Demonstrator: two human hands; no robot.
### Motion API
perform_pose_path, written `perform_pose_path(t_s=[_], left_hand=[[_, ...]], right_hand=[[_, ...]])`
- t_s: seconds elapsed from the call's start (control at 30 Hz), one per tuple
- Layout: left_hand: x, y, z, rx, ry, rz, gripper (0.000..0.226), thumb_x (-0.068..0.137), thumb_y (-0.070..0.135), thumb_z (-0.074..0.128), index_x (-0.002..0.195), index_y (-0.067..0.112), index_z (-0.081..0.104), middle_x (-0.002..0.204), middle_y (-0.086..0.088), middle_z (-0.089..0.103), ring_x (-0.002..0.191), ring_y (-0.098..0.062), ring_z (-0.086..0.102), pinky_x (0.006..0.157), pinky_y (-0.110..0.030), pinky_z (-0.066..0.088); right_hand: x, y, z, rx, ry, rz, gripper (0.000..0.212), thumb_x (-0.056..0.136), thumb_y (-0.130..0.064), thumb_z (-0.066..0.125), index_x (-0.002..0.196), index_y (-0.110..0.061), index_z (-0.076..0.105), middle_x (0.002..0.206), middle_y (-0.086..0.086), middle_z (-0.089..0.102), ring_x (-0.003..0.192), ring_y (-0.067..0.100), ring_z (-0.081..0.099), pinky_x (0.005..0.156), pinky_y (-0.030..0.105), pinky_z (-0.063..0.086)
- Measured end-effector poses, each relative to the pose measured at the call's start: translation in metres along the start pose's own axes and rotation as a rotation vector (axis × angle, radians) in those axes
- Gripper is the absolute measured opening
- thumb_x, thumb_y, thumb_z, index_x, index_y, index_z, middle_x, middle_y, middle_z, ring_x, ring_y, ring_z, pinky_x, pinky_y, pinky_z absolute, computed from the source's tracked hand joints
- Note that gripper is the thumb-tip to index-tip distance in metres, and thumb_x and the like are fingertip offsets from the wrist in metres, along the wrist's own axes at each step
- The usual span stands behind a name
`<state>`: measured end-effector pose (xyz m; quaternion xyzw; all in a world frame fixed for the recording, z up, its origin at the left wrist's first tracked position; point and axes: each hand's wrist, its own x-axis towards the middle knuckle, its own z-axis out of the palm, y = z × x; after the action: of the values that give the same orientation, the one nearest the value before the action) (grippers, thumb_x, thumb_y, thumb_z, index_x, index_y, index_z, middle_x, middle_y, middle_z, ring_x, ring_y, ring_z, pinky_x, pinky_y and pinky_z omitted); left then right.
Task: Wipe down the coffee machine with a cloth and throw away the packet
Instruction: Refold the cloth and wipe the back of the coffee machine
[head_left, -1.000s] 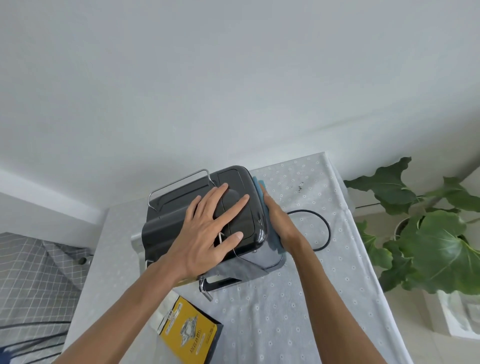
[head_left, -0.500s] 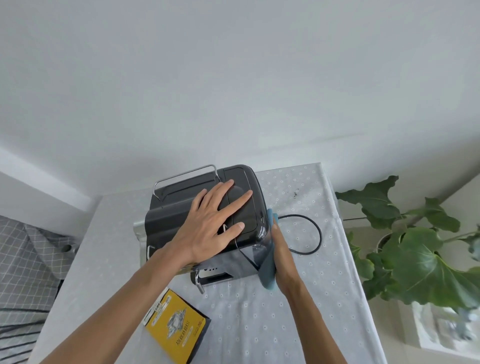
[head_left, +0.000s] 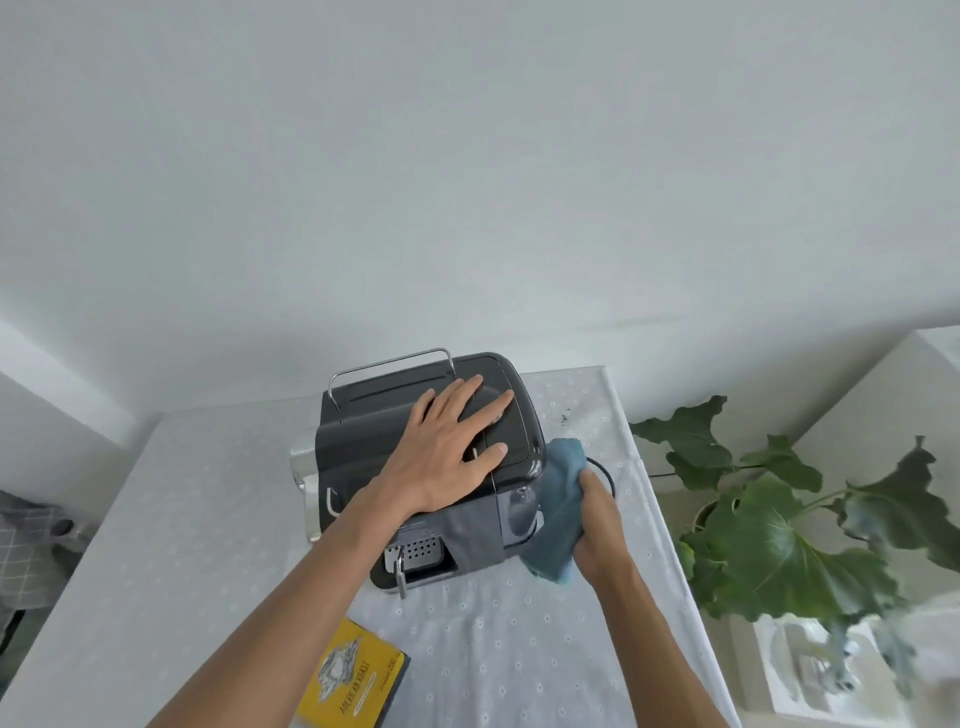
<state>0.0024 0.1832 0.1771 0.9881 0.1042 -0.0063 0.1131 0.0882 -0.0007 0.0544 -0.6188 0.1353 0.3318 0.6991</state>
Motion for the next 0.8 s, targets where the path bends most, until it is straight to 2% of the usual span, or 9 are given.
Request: perform_pose_path(t_s=[0.1,0.17,0.3,0.4,0.47,0.57,0.67,0.73,0.8], left_hand=[[0.000,-0.002,0.001,-0.035,0.014,0.006,0.066,0.088,0.062,0.015,0.152,0.048,0.015,0.165,0.003,0.010,0.152,-0.016,0.004,0.124,-0.041,-0.001],[0.001,-0.003,0.003,-0.059,0.030,0.006,0.062,0.092,0.059,0.018,0.152,0.047,0.018,0.165,0.002,0.011,0.153,-0.016,0.005,0.124,-0.042,-0.001],[0.003,0.006,0.000,-0.165,0.036,-0.019,0.055,0.100,0.049,0.038,0.152,0.039,0.028,0.165,-0.004,0.015,0.153,-0.020,0.005,0.124,-0.042,-0.001],[-0.003,0.030,-0.009,-0.464,0.044,0.008,0.058,0.095,0.046,0.054,0.149,0.032,0.038,0.161,0.001,0.027,0.152,-0.014,0.009,0.123,-0.033,0.007],[-0.009,0.048,-0.019,-0.701,0.008,0.031,0.068,0.087,0.046,0.069,0.147,0.035,0.039,0.156,0.012,0.035,0.148,-0.003,0.018,0.119,-0.024,0.017],[-0.011,0.075,-0.036,-0.923,-0.056,0.103,0.073,0.079,0.037,0.081,0.143,0.037,0.046,0.142,0.018,0.051,0.126,0.008,0.047,0.103,-0.010,0.037],[-0.010,0.091,-0.046,-1.004,0.013,0.122,0.037,0.081,0.025,0.080,0.116,0.030,0.068,0.106,0.012,0.072,0.097,-0.001,0.066,0.086,-0.019,0.052],[-0.011,0.097,-0.051,-0.973,0.098,0.090,0.012,0.084,0.025,0.077,0.095,0.021,0.075,0.080,0.009,0.071,0.073,-0.003,0.061,0.073,-0.021,0.046],[-0.012,0.104,-0.054,-0.967,0.149,0.058,0.009,0.086,0.024,0.076,0.090,0.016,0.077,0.068,0.015,0.067,0.060,0.003,0.054,0.063,-0.013,0.041]], right_hand=[[-0.020,-0.019,-0.024,0.140,-0.013,0.012,0.046,0.096,-0.049,0.060,0.120,-0.010,0.069,0.115,0.015,0.072,0.112,0.027,0.066,0.105,0.047,0.050],[-0.041,-0.038,-0.037,0.127,-0.061,-0.051,0.051,0.094,-0.053,0.064,0.125,-0.013,0.068,0.119,0.014,0.073,0.115,0.028,0.068,0.105,0.047,0.049],[-0.090,-0.082,-0.047,-0.080,-0.171,-0.266,0.031,0.098,-0.033,0.062,0.119,-0.012,0.070,0.114,0.014,0.075,0.112,0.032,0.070,0.094,0.040,0.054],[-0.112,-0.111,-0.048,-0.226,-0.202,-0.378,0.025,0.100,-0.029,0.060,0.115,-0.012,0.069,0.109,0.015,0.075,0.108,0.034,0.070,0.085,0.034,0.059],[-0.121,-0.131,-0.051,-0.276,-0.264,-0.418,0.026,0.100,-0.026,0.059,0.117,-0.009,0.068,0.113,0.018,0.074,0.108,0.036,0.070,0.089,0.039,0.059],[-0.133,-0.162,-0.052,-0.338,-0.410,-0.488,0.029,0.102,-0.024,0.057,0.118,-0.001,0.066,0.117,0.026,0.070,0.105,0.038,0.069,0.093,0.047,0.057],[-0.139,-0.185,-0.054,-0.394,-0.497,-0.524,0.027,0.102,-0.020,0.056,0.115,0.001,0.066,0.116,0.026,0.070,0.100,0.034,0.070,0.089,0.045,0.057],[-0.139,-0.197,-0.058,-0.436,-0.496,-0.564,0.024,0.102,-0.020,0.057,0.113,-0.001,0.068,0.113,0.023,0.072,0.098,0.032,0.071,0.087,0.043,0.057],[-0.133,-0.204,-0.066,-0.499,-0.471,-0.614,0.020,0.102,-0.019,0.059,0.110,-0.005,0.070,0.110,0.024,0.071,0.096,0.029,0.070,0.086,0.043,0.055]])
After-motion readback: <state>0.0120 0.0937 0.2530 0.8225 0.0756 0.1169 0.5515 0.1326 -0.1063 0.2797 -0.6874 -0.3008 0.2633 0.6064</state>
